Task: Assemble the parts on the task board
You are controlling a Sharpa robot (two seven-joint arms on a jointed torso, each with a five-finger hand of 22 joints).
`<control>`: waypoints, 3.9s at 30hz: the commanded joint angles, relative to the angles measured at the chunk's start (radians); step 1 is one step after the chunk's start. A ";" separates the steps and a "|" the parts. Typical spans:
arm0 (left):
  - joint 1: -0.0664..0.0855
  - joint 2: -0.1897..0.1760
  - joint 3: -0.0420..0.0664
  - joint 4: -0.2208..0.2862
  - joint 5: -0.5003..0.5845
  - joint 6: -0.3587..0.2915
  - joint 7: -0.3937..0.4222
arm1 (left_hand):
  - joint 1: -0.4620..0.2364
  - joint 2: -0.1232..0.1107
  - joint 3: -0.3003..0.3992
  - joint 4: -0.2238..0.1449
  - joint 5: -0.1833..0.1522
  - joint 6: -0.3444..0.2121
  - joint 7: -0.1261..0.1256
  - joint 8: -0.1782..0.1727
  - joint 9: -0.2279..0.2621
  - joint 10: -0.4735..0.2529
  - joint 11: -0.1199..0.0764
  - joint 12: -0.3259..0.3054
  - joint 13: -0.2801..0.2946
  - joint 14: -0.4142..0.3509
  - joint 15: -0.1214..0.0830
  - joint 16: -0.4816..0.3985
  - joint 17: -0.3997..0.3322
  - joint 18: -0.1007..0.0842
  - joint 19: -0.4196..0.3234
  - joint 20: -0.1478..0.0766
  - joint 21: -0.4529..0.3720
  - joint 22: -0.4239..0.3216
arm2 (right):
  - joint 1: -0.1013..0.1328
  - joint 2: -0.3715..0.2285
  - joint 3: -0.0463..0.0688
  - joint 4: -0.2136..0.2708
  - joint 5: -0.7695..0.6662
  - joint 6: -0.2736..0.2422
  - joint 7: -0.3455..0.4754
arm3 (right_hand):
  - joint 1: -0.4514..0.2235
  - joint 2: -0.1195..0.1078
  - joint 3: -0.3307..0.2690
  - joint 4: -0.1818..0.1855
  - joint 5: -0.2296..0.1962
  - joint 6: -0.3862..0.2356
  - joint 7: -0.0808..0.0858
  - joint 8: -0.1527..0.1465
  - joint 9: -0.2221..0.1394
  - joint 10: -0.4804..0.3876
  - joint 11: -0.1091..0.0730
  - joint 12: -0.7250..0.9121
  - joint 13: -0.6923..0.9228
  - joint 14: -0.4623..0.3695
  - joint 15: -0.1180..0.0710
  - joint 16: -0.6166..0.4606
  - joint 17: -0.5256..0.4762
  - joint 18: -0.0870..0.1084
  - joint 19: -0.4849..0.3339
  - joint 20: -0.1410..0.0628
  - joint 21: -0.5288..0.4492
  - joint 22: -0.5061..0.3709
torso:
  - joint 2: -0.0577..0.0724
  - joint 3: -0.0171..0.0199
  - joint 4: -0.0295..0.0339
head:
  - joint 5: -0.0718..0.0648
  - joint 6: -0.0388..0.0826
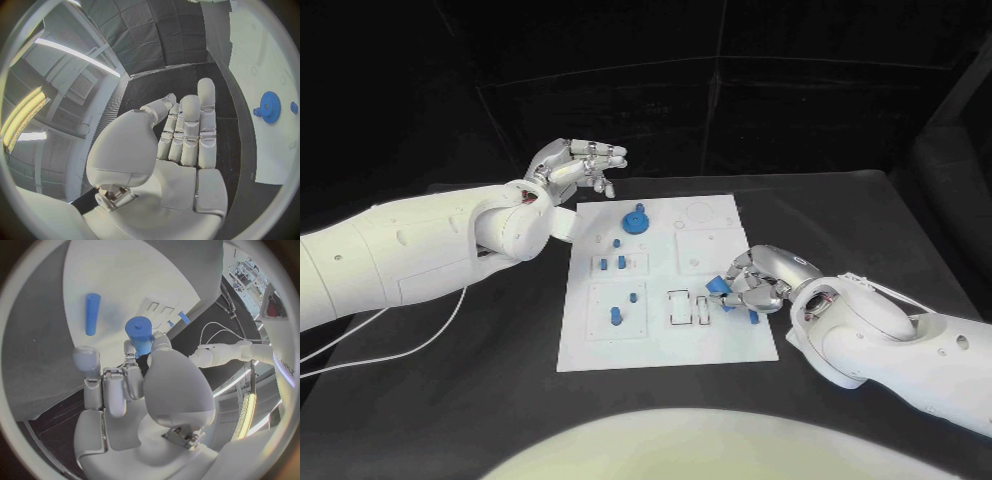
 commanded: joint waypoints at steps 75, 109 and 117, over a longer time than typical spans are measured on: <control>0.001 0.003 0.000 0.001 -0.007 0.019 -0.001 | 0.006 0.001 0.001 -0.006 0.003 -0.003 0.000 0.004 -0.001 -0.006 -0.003 0.004 -0.002 -0.006 0.003 0.006 -0.003 0.013 -0.005 0.005 -0.005 -0.001 | 0.005 -0.082 0.002 0.060 0.143 -0.020 0.104 | -0.026 0.036 -0.005 -0.057 -0.178 -0.067 -0.002 0.035 0.109 0.006 0.007 -0.055 0.019 0.090 -0.004 -0.002 0.207 -0.003 -0.012 -0.002 -0.036 -0.039 | 0.000 -0.0009 -0.0019 | -0.004 0.000; 0.001 -0.001 0.000 0.004 -0.007 0.018 0.005 | 0.008 0.002 0.002 -0.009 0.003 -0.003 -0.001 0.006 -0.001 -0.007 -0.003 0.007 -0.002 -0.007 0.003 0.007 -0.005 0.013 -0.005 0.005 -0.005 -0.001 | -0.013 -0.086 0.001 -0.020 -0.034 0.170 -0.050 | 0.004 0.034 -0.033 -0.073 -0.176 -0.024 -0.007 0.014 0.101 0.007 0.004 -0.055 0.026 0.087 -0.004 -0.010 0.193 -0.001 -0.015 0.002 -0.040 -0.041 | 0.001 0.0002 -0.0016 | -0.036 0.005; 0.001 -0.003 0.000 0.004 -0.007 0.019 0.004 | 0.008 0.002 0.002 -0.009 0.003 -0.003 -0.001 0.006 -0.001 -0.007 -0.003 0.007 -0.002 -0.007 0.003 0.007 -0.005 0.013 -0.005 0.005 -0.005 -0.001 | -0.016 -0.076 0.001 -0.034 -0.092 0.200 -0.069 | 0.058 0.040 -0.031 -0.110 -0.203 -0.019 -0.007 0.004 0.099 0.003 0.004 -0.062 0.023 0.086 -0.005 -0.013 0.189 0.000 -0.019 0.001 -0.046 -0.047 | 0.001 0.0004 -0.0010 | -0.036 0.004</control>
